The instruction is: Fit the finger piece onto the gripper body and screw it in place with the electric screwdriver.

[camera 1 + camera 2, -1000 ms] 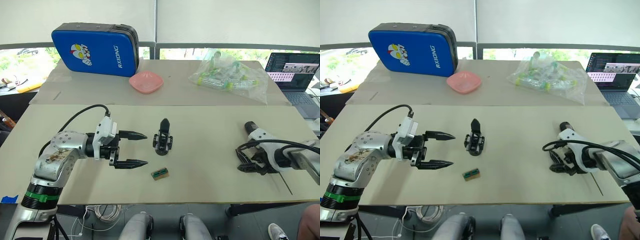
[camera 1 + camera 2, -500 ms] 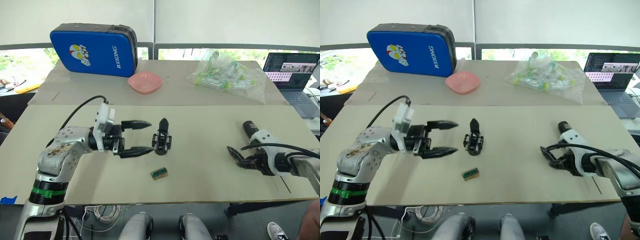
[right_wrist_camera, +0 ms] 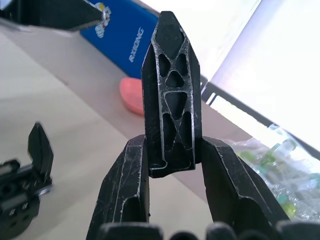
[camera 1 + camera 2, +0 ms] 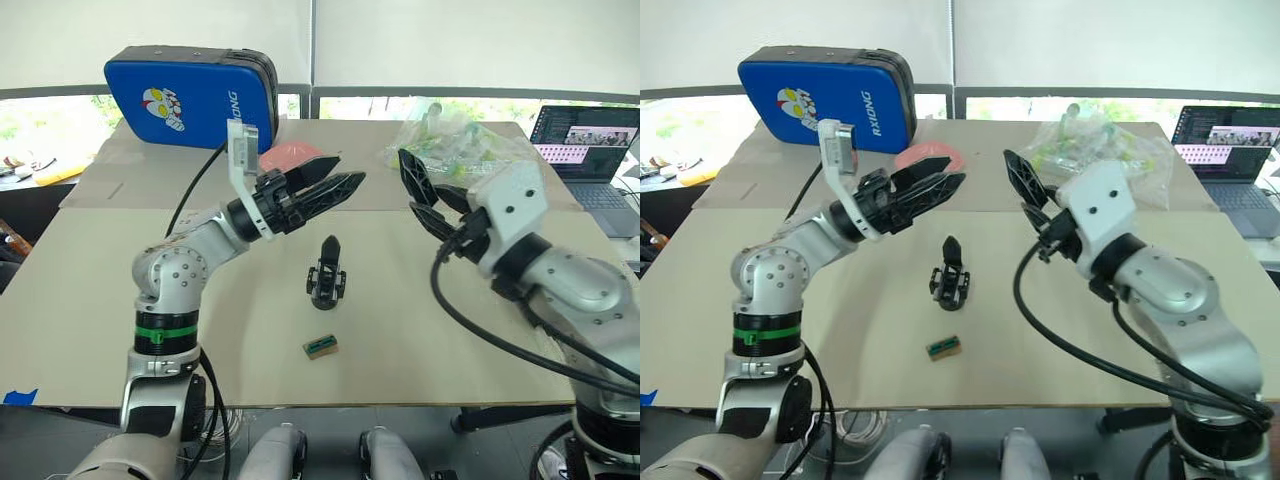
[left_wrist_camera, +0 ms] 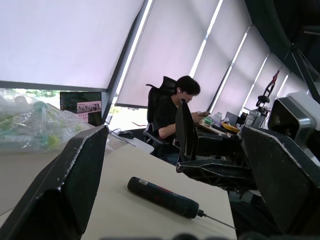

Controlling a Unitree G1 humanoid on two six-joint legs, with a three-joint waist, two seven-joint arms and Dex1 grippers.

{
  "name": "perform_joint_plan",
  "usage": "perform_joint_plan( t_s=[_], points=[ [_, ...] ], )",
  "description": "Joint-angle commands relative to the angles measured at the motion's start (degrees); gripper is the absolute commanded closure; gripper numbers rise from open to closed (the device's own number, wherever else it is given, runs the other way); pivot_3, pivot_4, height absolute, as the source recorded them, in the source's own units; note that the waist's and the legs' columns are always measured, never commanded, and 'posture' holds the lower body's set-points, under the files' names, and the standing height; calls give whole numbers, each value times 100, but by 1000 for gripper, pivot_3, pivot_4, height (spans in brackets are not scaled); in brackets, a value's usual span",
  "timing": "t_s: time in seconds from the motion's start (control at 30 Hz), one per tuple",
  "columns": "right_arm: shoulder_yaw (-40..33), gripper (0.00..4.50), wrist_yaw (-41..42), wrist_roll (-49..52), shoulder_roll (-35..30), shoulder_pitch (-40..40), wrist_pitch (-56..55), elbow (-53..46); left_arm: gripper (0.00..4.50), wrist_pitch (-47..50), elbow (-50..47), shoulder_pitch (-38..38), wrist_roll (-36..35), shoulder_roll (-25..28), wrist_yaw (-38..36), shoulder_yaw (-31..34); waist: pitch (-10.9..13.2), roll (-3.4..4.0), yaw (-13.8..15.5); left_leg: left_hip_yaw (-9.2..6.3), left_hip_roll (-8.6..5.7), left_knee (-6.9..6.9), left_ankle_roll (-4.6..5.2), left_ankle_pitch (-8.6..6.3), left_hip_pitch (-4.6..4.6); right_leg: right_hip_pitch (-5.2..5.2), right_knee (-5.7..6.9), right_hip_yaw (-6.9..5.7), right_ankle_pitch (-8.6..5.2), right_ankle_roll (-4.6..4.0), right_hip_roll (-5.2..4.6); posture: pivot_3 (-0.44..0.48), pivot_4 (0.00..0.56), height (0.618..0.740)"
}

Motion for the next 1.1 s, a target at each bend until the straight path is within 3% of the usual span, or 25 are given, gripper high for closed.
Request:
perform_joint_plan(
  t_s=[0.03, 0.27, 0.53, 0.67, 0.8, 0.9, 1.1],
  points=[
    [332, 3416, -210, -355, 112, -37, -291, -296, 0, -150, 4, -221, -159, -352, 225, 74, 0, 0, -3, 1, -1, 0, 0, 0, -1, -1, -1, 1, 1, 1, 0, 0, 150, 740],
    [612, 3416, -295, -627, 504, -30, -530, -205, 0, -219, -21, -170, -156, -855, 640, 112, 0, 0, -54, 1, 0, -2, 0, 1, 0, -3, 4, 2, 1, 1, 5, 0, 150, 740],
    [646, 3416, -257, -783, 663, -47, -568, -153, 0, -226, -243, 30, -46, -889, 711, -40, 0, 0, -65, 1, 0, -2, 0, 1, 1, -3, 5, 2, 1, 1, 7, 0, 150, 740],
    [675, 3416, -246, -823, 693, -33, -539, -163, 1269, -222, -326, 80, -139, -903, 759, -20, 0, 0, -61, 1, -1, -2, 1, 1, 1, -1, 3, 2, 1, 1, 7, 0, 150, 740],
    [707, 3416, -257, -867, 729, 6, -515, -183, 3328, -221, -326, 115, -137, -865, 750, 3, 0, 0, -64, 1, -1, -2, 1, 1, 1, -2, 3, 2, 1, 1, 7, 0, 150, 740],
    [730, 3416, -238, -927, 736, 41, -492, -204, 4500, -225, -388, 138, -198, -872, 773, 9, 0, 0, -63, 1, -1, -2, 0, 1, 1, -1, 2, 2, 1, 1, 7, 0, 150, 740],
    [728, 3416, -194, -1039, 733, 168, -469, -273, 4500, -307, -502, 61, -287, -918, 793, -44, 0, 0, -63, 0, -1, -2, 1, 1, 1, -2, 3, 1, 1, 0, 7, 0, 150, 740]
  ],
)
